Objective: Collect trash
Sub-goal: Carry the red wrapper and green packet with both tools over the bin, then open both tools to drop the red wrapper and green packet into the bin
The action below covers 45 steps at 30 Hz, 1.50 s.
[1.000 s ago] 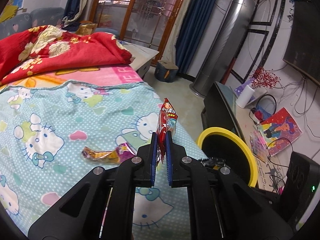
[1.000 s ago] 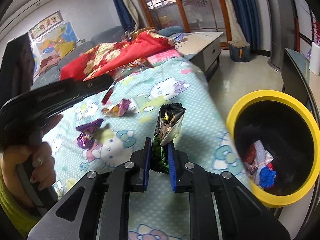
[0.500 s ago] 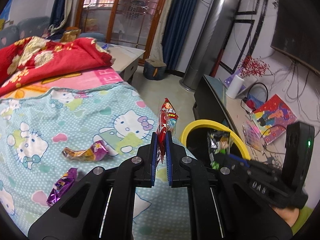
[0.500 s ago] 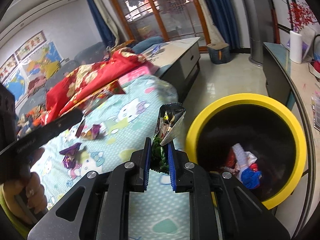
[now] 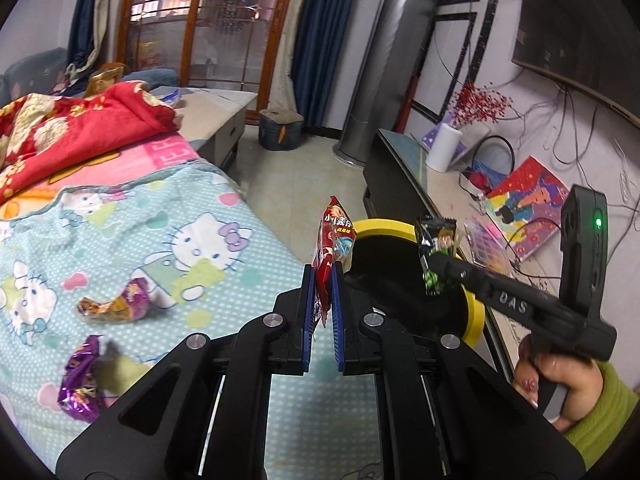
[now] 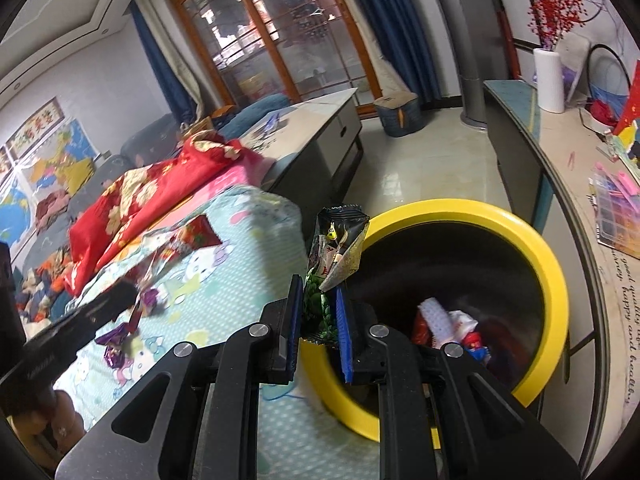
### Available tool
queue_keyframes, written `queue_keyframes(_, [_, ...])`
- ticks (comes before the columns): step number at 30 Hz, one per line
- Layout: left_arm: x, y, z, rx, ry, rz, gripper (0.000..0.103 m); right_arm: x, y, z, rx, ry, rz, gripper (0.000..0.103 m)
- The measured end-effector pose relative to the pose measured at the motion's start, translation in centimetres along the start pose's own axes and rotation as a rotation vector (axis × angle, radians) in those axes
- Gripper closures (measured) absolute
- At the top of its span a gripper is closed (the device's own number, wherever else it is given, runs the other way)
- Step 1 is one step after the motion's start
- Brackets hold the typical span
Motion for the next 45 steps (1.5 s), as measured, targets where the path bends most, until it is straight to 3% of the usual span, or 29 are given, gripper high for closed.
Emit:
queue_keyframes(12, [1.1,2.2,3.7,0.023,0.083,-0.045,0.099,-0.7,-0.5,5.1,0.047,0.081,0.021,0.087])
queue_keyframes(23, [2.0,4.7,6.7,0.062,0.143,-0.100,0.099,-0.4,-0.5,8.1,0.082,0.132,0.017,0.087])
queue_keyframes(36, [3.1,7.9,9.0,0.052,0.205,-0.166,0.099,0.0,0.0,10.4,0.081,0.165,-0.016,0.085])
queue_keyframes(43, [3.3,9.6,9.2,0.040,0.217,-0.190,0.098,0.1,0.1,11.1,0.073,0.179,-0.025,0.078])
queue_keyframes(45, [3.1,9.8,9.2,0.034,0.217,-0.185,0.096,0.1,0.0,11.2,0.079,0.180,-0.022,0.069])
Point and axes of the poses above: each gripper's, at about its wrist camera, not at the fingertips, and y roughly the way its jaws point, z to its right, x to its underside, the point moved 9 cm from there along y, roughly the way its jaws point, and after that the axes turned 12 degrees about -z, right-handed, at the moved point
